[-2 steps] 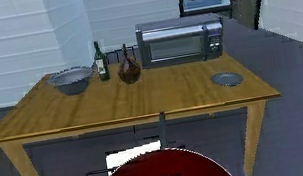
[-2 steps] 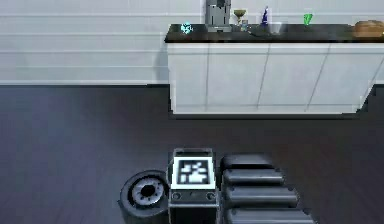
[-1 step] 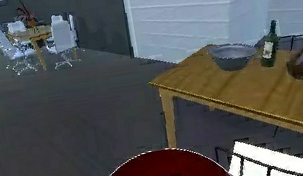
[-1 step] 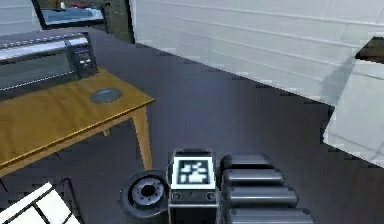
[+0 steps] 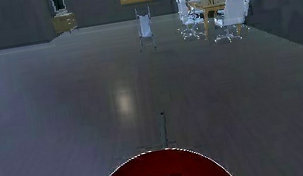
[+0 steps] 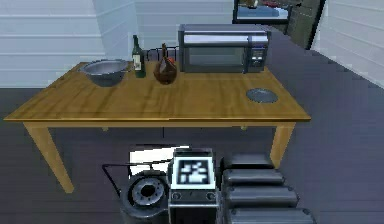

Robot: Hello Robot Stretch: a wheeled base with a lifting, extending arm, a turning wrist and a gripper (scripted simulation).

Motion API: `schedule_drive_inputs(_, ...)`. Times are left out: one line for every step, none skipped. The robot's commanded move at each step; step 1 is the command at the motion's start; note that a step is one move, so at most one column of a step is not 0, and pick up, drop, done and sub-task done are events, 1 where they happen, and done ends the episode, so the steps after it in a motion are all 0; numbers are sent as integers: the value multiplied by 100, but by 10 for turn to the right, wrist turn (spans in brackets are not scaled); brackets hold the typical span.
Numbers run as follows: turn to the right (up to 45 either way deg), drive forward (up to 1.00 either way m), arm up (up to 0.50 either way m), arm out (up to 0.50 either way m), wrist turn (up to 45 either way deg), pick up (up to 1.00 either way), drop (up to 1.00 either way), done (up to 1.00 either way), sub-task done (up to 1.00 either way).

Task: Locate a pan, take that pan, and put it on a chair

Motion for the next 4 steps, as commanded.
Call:
schedule_drive_inputs(0, 0, 0, 48, 0, 0, 0, 0, 0)
schedule_drive_inputs(0, 0, 0, 0, 450, 0, 0, 0, 0)
schedule_drive_inputs(0, 0, 0, 0, 420, 0, 0, 0, 0)
schedule_drive_inputs(0, 0, -38, 0, 0, 0, 0, 0, 0)
